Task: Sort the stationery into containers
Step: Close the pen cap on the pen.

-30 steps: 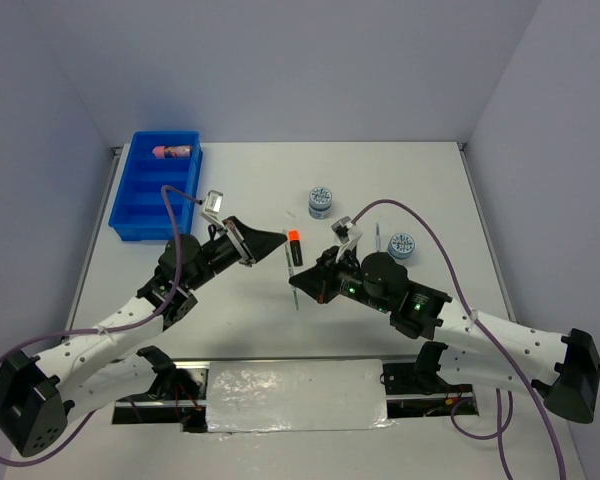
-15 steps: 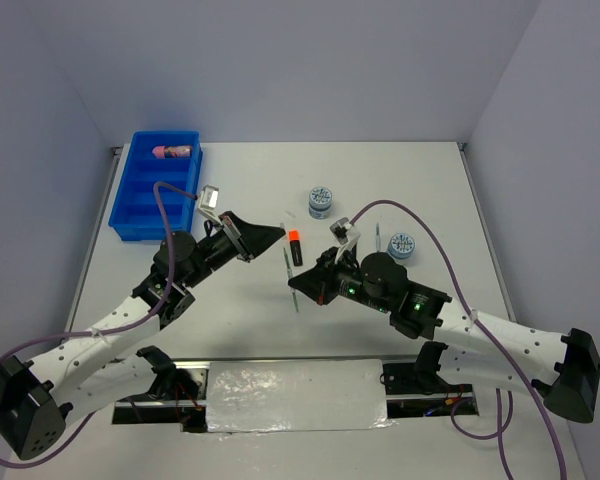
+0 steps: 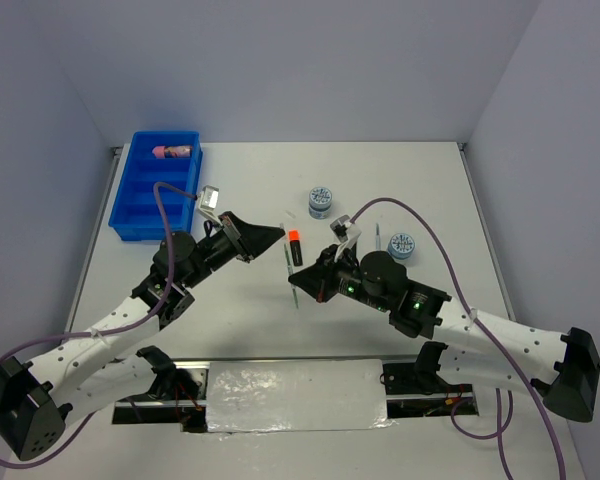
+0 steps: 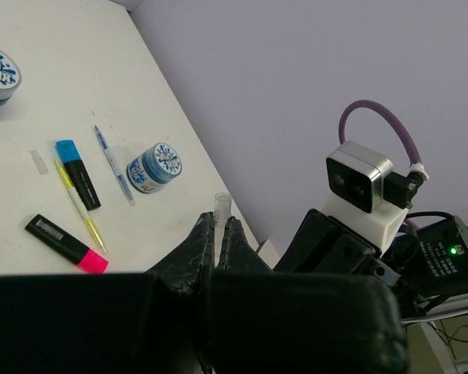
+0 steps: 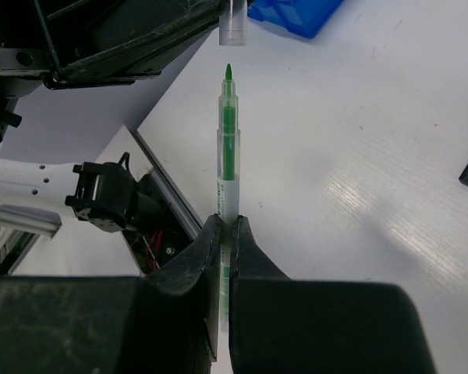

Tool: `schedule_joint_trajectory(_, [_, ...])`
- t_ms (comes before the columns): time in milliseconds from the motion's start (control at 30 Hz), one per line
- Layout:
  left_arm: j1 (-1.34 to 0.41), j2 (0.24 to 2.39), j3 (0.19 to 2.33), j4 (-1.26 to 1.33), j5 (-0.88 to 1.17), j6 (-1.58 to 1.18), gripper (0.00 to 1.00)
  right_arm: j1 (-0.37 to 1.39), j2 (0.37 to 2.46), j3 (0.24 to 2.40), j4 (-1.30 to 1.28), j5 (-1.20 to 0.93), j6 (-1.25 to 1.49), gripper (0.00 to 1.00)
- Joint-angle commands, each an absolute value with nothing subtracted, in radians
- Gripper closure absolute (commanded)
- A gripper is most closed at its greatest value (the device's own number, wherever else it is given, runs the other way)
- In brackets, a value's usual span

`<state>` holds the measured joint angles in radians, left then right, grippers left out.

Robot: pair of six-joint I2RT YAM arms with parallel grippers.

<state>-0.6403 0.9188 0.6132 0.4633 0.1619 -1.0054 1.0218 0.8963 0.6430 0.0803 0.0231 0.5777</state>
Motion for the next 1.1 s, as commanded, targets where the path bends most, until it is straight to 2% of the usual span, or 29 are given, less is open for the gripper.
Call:
schedule_joint_trajectory(0, [-0.646, 0.902, 0.632, 0.494, 0.169, -0.977, 1.00, 1.029, 0.902, 0.695, 0.098, 0.040, 0.558, 1.00])
schedule_joint_trajectory(1067, [-0.646, 0.916, 0.591, 0.529, 0.202, -0.988, 1.00, 1.028, 0.919, 0.738, 0.071, 0.063, 0.531, 1.00])
